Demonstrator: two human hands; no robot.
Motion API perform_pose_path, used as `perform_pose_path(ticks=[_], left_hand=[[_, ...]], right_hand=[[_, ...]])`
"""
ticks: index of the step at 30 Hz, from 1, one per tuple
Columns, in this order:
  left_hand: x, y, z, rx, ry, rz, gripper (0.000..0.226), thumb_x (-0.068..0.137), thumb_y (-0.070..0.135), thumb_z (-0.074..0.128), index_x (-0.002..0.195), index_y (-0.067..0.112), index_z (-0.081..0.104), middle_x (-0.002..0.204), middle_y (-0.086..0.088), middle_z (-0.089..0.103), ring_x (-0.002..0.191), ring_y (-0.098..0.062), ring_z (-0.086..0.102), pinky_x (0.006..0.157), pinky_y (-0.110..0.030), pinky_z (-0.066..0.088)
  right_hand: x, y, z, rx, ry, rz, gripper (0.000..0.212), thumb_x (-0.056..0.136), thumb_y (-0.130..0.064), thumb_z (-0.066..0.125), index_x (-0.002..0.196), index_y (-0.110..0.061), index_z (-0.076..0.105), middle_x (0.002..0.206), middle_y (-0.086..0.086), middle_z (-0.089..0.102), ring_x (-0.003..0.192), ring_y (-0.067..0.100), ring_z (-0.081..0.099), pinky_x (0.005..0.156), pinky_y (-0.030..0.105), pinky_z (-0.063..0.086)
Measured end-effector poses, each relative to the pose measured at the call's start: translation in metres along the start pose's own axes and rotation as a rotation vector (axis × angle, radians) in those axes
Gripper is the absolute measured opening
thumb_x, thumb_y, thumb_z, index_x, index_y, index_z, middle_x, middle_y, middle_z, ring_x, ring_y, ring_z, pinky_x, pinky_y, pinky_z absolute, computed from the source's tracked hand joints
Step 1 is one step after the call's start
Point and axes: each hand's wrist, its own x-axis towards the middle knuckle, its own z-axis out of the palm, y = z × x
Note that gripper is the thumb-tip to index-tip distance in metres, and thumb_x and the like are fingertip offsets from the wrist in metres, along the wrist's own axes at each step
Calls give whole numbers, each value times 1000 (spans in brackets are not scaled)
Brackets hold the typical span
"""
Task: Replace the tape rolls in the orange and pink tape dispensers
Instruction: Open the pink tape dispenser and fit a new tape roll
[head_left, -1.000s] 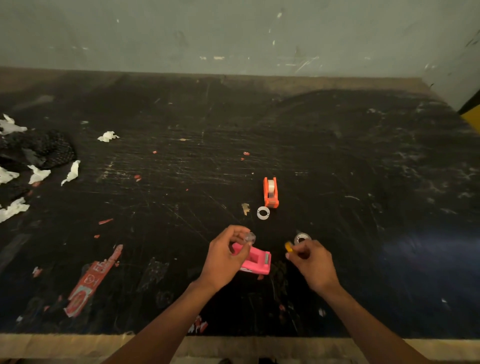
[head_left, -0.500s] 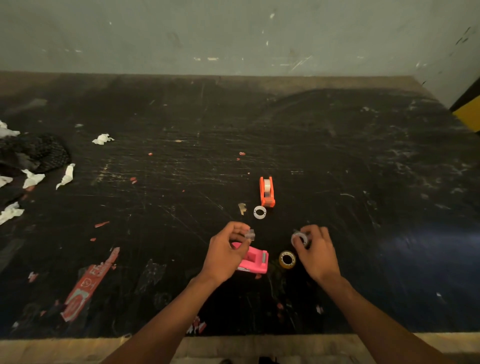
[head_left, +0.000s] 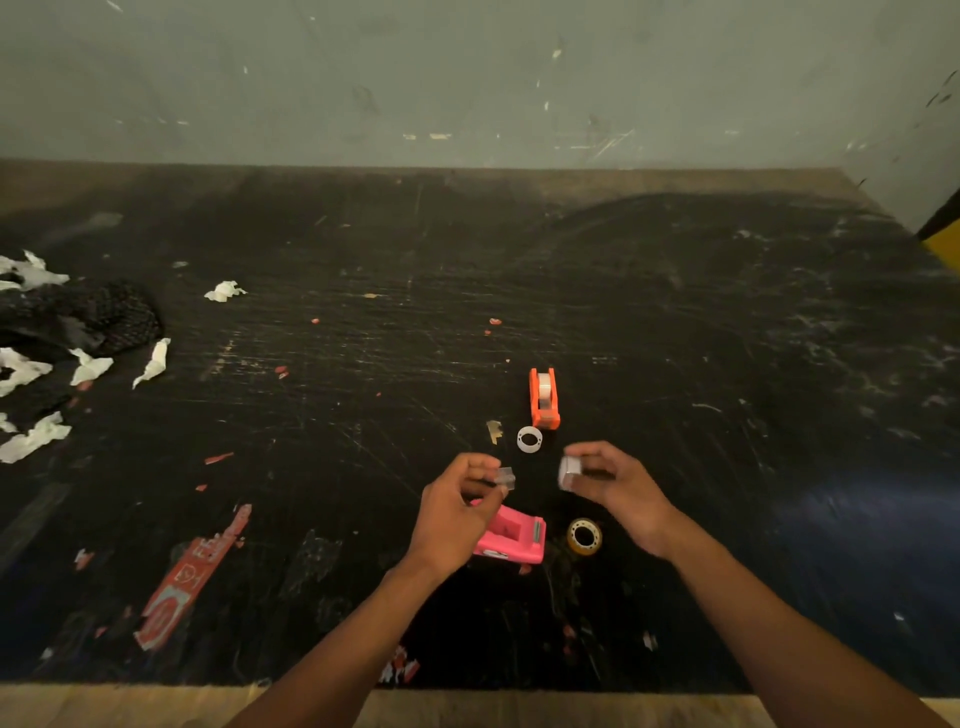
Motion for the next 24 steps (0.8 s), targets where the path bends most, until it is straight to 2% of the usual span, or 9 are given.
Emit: perform_pose_path(ticks=[2,5,8,10,14,19,21,24], left_hand=[[2,3,1,-3,12,-4,32,88,8,69,112,28,60,105,13,68,96,2,66,74,-8,52],[4,6,4,0,-1,6,30,87,9,70,110,26,63,104,13,69,96,2,66,74,-9,53],[4,9,8,20,-4,20,29,86,11,72,112,23,65,104,12,69,96,4,65,76,-5,50],[4,10,9,29,3,39,29,86,10,72,110,25,64,103,11,69,95,6,64,79,-5,49],[0,13,8,72,-2,91,31,85,9,72,104,31,63,102,11,69,95,5,63,83,-6,48],[0,12,5,155,-10,156,27,84,9,74,103,27,69,101,11,69,94,1,64,82,-11,52],[1,10,5,213,-3,185,24,83,14,76,103,26,70,100,11,67,95,-1,63,84,-17,52],[0,12,6,256,-12,225,23,82,18,78,102,23,67,94,12,64,90,0,61,80,-15,50]], right_hand=[[-8,-9,8,130,-66,-28,40,84,-2,72,117,-24,66,120,3,68,116,19,63,103,42,49],[-14,-13,19,133,-114,-112,39,82,-3,75,114,-25,70,120,1,69,115,16,65,100,39,51],[-17,-14,25,165,-168,-138,40,82,-1,75,114,-24,72,122,1,68,113,16,67,97,38,56],[-18,-14,27,164,-175,-141,41,83,0,73,116,-23,71,124,0,67,112,14,68,94,35,57],[-18,-13,29,206,-173,-133,42,85,3,71,120,-21,70,127,2,67,115,16,67,96,40,58],[-21,-14,33,167,-174,-137,41,85,2,71,118,-22,71,122,0,70,114,14,67,98,39,56],[-21,-13,34,227,-199,-120,38,87,-3,70,121,-20,70,123,1,70,115,15,68,99,41,55],[-22,-14,36,354,-225,-59,31,92,-8,65,123,-14,68,122,9,72,112,22,70,97,42,57]])
